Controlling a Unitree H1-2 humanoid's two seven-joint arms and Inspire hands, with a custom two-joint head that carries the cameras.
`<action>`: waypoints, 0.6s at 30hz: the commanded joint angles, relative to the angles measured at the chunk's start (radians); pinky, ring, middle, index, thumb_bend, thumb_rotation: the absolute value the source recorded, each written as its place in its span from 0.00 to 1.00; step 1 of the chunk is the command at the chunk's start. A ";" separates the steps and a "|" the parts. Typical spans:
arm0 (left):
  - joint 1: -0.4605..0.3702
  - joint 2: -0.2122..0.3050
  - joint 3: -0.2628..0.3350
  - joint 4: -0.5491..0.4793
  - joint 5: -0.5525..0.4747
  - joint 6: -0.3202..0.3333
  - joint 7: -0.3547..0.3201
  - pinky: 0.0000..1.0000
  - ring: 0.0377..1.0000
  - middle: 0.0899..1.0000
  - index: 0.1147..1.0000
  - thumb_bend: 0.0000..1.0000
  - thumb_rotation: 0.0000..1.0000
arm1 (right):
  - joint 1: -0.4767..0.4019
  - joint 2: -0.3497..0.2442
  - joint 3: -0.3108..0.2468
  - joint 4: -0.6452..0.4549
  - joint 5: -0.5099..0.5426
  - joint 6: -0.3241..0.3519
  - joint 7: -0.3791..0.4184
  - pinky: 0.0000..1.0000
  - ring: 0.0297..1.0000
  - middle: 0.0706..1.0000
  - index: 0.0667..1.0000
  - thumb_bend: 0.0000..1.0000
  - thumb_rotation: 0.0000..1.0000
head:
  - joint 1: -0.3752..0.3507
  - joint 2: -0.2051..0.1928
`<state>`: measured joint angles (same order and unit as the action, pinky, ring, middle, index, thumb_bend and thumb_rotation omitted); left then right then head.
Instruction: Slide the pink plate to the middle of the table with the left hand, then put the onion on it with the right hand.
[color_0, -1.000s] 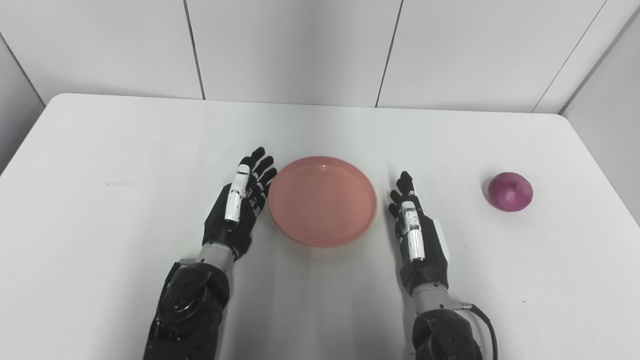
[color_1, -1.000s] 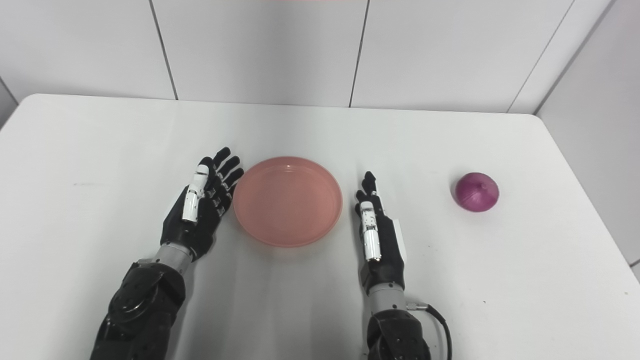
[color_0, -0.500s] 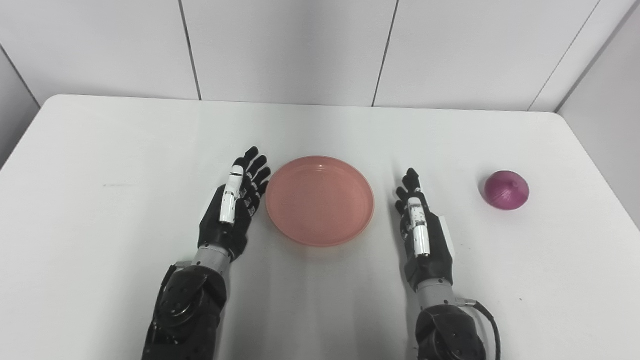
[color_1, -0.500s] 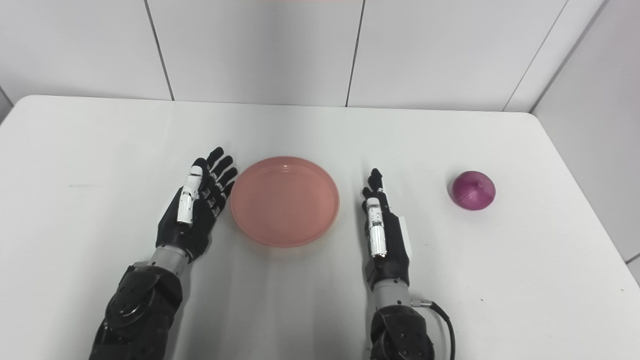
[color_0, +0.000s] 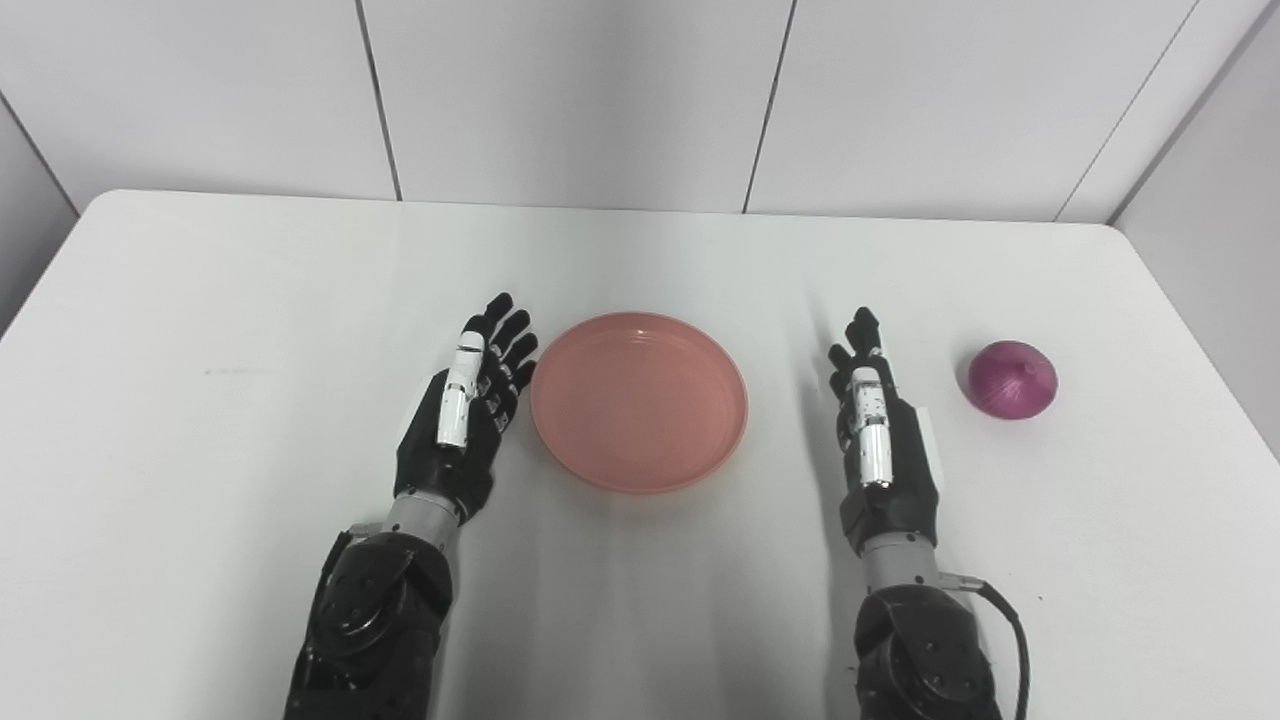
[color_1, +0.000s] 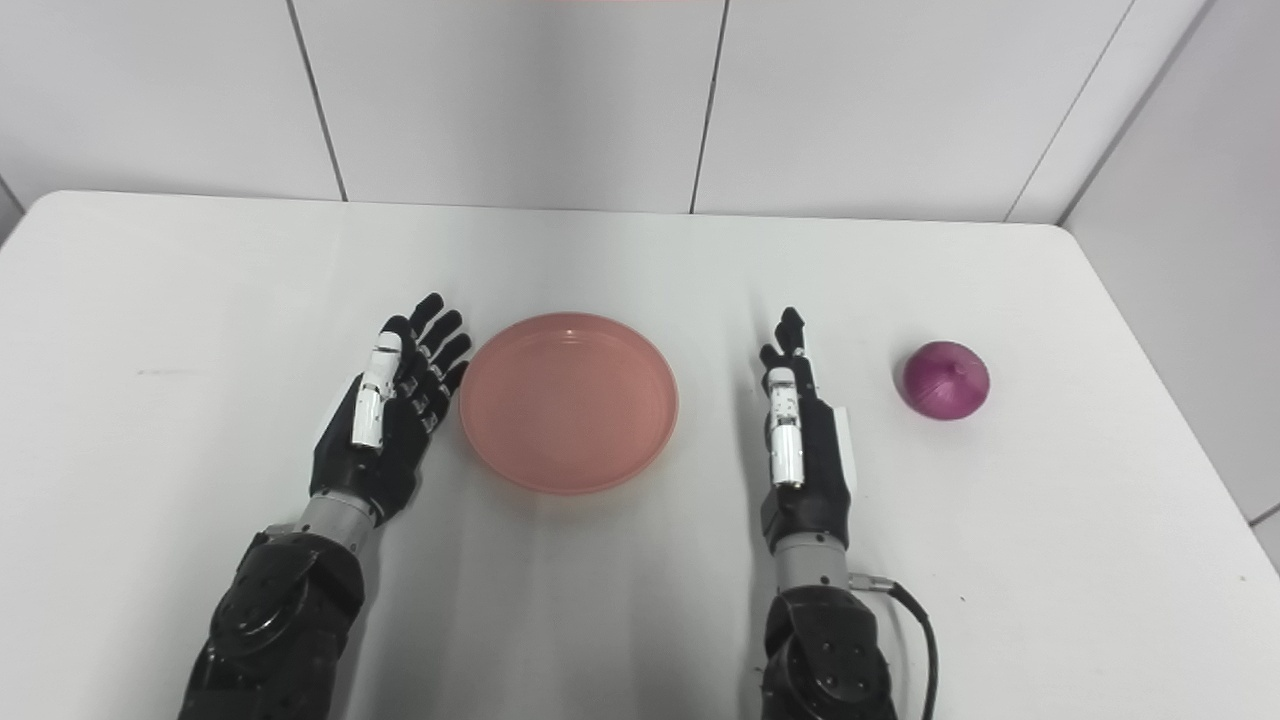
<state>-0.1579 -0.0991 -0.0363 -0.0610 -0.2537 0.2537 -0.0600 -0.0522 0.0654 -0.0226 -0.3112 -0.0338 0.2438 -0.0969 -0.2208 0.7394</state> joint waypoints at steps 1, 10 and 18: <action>0.003 -0.010 -0.001 -0.002 -0.001 -0.014 -0.008 0.97 0.96 0.96 0.93 0.41 1.00 | -0.029 -0.006 -0.002 -0.051 -0.016 -0.009 -0.001 1.00 0.99 1.00 1.00 0.24 1.00 | 0.001 0.001; 0.005 -0.008 0.003 0.008 -0.003 -0.022 -0.011 0.96 0.96 0.96 0.93 0.40 1.00 | -0.062 -0.035 -0.016 -0.111 -0.030 0.057 -0.001 1.00 0.99 1.00 0.99 0.30 1.00 | -0.032 -0.002; 0.003 -0.008 0.010 0.019 -0.014 -0.026 -0.018 0.97 0.96 0.96 0.93 0.41 1.00 | -0.094 -0.052 -0.017 -0.119 -0.080 0.078 -0.008 0.99 0.96 0.97 0.97 0.44 0.96 | -0.054 -0.004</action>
<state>-0.1571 -0.1026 -0.0279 -0.0496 -0.2603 0.2346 -0.0686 -0.1113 0.0249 -0.0427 -0.3947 -0.0903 0.3103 -0.0994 -0.2761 0.7348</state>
